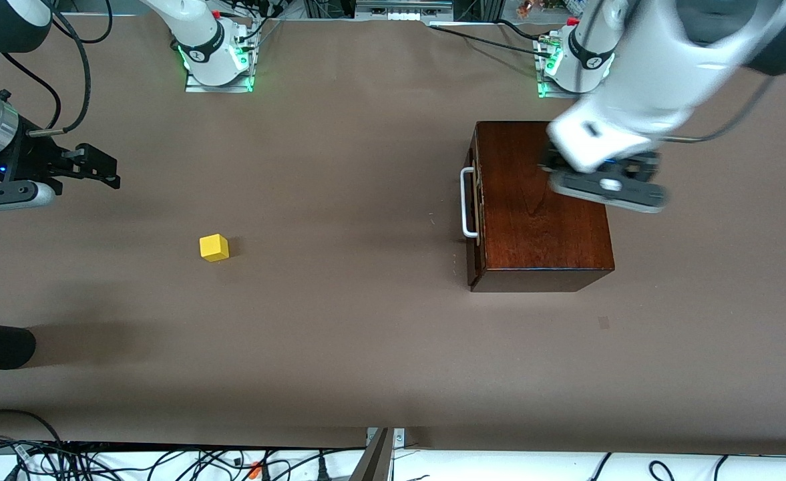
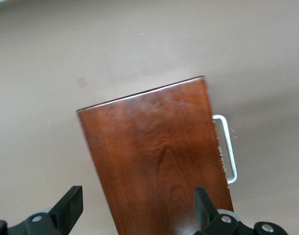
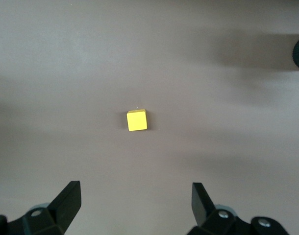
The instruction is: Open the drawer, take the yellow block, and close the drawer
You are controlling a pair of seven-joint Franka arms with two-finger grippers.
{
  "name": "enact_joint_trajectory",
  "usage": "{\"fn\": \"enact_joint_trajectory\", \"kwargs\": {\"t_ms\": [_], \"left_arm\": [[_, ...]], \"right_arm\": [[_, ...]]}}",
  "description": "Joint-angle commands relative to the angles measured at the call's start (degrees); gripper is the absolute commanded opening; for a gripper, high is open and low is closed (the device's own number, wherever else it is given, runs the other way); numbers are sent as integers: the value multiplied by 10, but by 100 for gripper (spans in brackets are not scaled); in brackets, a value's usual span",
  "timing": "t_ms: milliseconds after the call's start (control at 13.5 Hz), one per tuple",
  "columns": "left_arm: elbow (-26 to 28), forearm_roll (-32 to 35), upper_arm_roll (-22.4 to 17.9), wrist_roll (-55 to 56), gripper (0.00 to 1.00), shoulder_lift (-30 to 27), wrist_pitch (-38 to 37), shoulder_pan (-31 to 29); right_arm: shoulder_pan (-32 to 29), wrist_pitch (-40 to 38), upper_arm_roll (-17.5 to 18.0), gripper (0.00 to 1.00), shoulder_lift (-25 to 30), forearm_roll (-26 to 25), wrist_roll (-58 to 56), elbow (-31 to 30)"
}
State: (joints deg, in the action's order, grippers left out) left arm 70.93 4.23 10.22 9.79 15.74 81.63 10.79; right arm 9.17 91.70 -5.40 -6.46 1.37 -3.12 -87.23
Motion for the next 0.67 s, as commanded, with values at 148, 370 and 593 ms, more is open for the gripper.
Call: {"fn": "enact_joint_trajectory", "kwargs": {"t_ms": [148, 370, 593], "left_arm": [[91, -38, -85, -24, 100, -79, 5, -7], [119, -38, -118, -70, 100, -99, 13, -9], [151, -38, -121, -99, 100, -119, 27, -31]], "right_arm": [[-1, -6, -1, 100, 0, 3, -5, 4], [-1, -6, -1, 100, 0, 3, -5, 4], [-1, -6, -1, 100, 0, 3, -5, 4]]}}
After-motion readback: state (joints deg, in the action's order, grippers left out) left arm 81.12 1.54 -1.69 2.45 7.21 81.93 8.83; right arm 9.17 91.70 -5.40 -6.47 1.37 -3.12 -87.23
